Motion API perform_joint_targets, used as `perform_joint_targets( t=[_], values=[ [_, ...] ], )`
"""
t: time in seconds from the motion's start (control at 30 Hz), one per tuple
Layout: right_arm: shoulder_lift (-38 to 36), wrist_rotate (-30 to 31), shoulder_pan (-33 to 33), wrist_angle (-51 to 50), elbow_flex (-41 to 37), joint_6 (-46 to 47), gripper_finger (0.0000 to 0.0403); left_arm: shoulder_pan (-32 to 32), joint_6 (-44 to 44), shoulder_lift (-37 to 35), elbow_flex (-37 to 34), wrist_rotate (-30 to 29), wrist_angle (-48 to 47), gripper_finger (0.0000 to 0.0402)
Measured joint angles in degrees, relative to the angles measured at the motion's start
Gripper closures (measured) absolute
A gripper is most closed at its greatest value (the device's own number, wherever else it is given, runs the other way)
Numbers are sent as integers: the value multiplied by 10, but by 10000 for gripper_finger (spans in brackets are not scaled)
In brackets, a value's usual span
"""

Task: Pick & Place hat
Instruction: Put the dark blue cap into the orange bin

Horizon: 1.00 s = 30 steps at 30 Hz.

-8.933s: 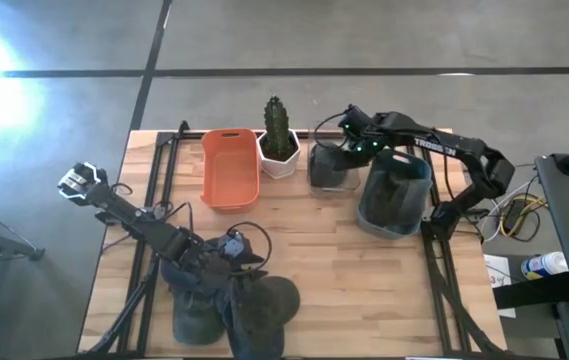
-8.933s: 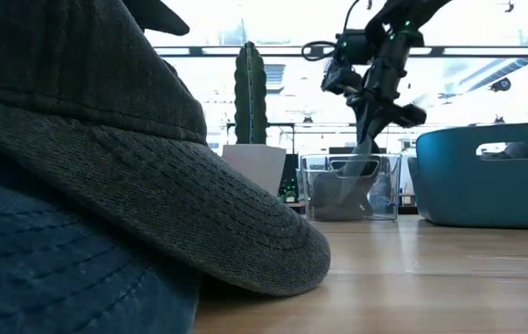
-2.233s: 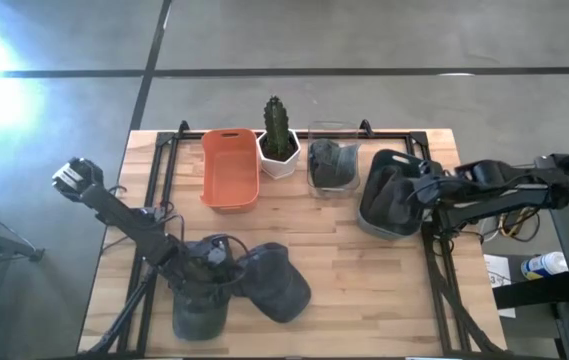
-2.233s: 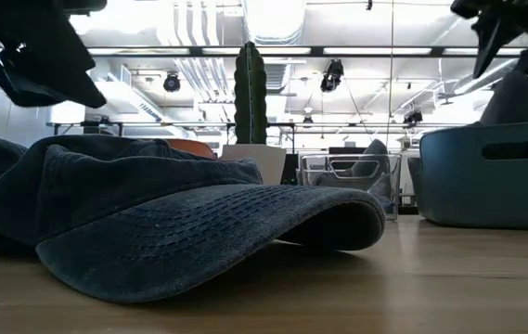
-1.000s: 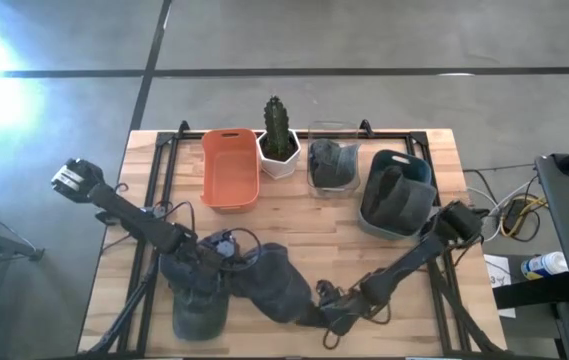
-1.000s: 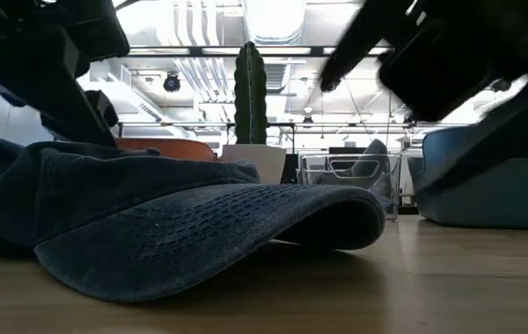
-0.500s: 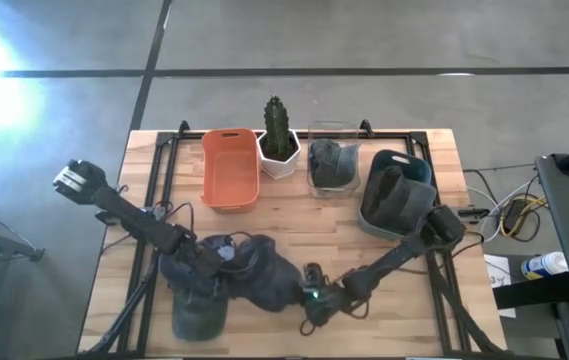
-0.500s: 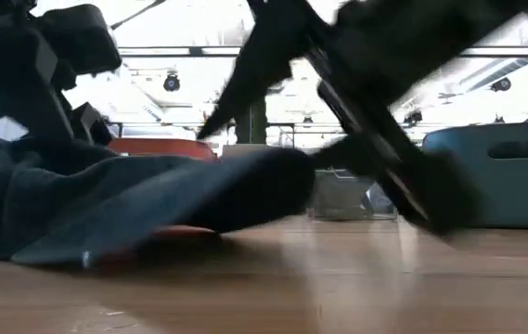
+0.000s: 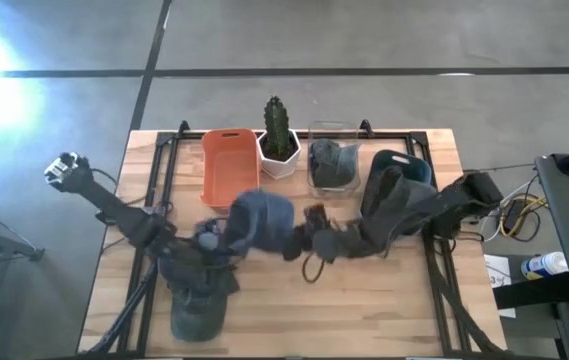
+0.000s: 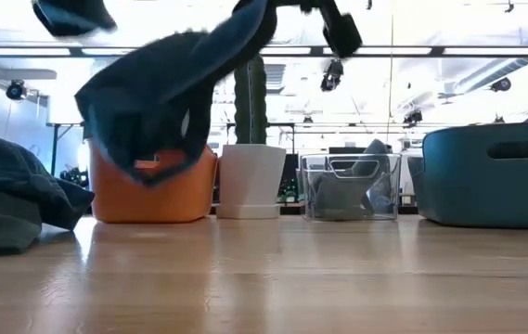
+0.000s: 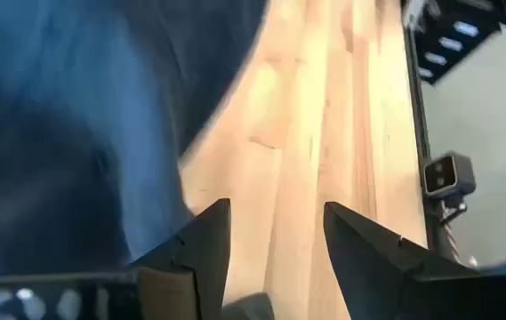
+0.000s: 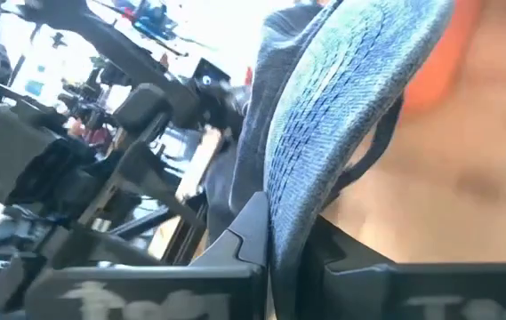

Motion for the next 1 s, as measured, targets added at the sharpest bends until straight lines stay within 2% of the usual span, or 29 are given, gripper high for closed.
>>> perform_joint_targets(
  t=[0.17, 0.3, 0.43, 0.53, 0.6, 0.67, 0.73, 0.8, 0.83, 1.0],
  values=[
    [-29, -13, -65, -12, 63, -166, 389, -63, -51, -37, 50, -118, -73, 227],
    [-7, -69, -127, -64, 121, -228, 389, -95, -73, -56, 54, -197, -87, 227],
    [43, -122, -176, -128, 171, -253, 389, -100, -137, -60, 54, -216, -148, 227],
    [73, -169, -201, -135, 197, -257, 389, -100, -192, -56, 53, -216, -211, 227],
    [84, -180, -205, -135, 211, -260, 389, -100, -226, -53, 52, -228, -241, 227],
    [85, -171, -203, -136, 215, -253, 389, -100, -254, -51, 51, -274, -248, 227],
    [81, -147, -199, -126, 216, -219, 389, -100, -262, -49, 51, -343, -229, 227],
    [78, -130, -197, -90, 213, -180, 389, -100, -229, -41, 48, -414, -182, 227],
    [77, -126, -197, -66, 213, -165, 389, -98, -185, -35, 44, -438, -153, 227],
    [86, -117, -195, 15, 219, -118, 390, -91, 131, 27, 25, -475, 4, 227]
  ],
)
